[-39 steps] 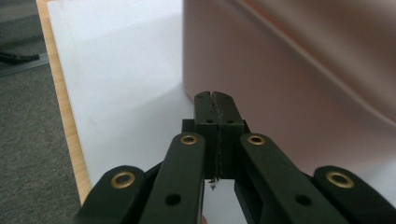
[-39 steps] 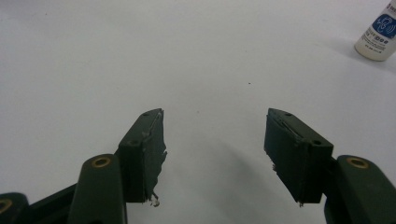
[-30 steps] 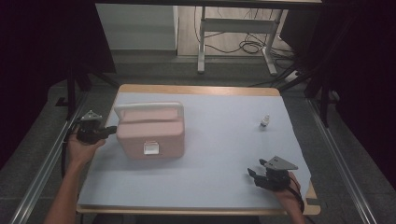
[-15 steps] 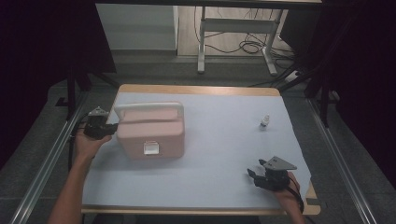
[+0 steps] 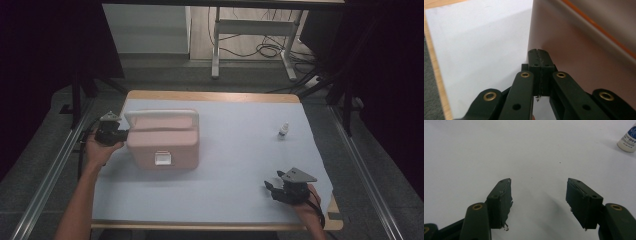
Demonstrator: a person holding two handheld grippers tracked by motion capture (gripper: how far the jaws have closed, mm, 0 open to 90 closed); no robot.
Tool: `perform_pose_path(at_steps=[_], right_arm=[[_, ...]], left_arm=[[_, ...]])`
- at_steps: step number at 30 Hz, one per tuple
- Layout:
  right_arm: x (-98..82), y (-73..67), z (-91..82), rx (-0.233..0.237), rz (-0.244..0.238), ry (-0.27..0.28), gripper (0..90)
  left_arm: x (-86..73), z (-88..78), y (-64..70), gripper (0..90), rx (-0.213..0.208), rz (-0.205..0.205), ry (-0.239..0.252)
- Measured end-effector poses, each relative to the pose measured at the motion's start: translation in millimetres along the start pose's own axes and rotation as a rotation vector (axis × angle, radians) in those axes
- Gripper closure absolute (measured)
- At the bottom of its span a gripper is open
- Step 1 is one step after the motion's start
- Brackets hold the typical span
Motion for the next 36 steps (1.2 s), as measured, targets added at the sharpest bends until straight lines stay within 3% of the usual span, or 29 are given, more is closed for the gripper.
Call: perform_pose_path(at_steps=[11,25,36], right_arm=[[0.3,1.8,-2.0,-0.002,0.003,0.013,37.5],[1.2,1.7,-2.5,-0.006,0.003,0.017,37.4],[1.7,1.3,-2.6,-0.006,0.000,0.022,37.3]], left_arm=[[15.3,8.4,20.3,90.0,-0.038,0.045,0.016],[5.6,3.2,39.3,90.0,-0.112,0.106,0.016],[14.1,6.7,58.7,90.0,-0.156,0.152,0.022]])
Point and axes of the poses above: each handheld gripper's, and its own axes: z roughly forward along the jaws, x roughly out of its top, y roughly to its right, the point moved 1 cm from there along z, roughly forward along the jaws, and after that the axes turned 12 degrees about z, right-handed, at the moved point
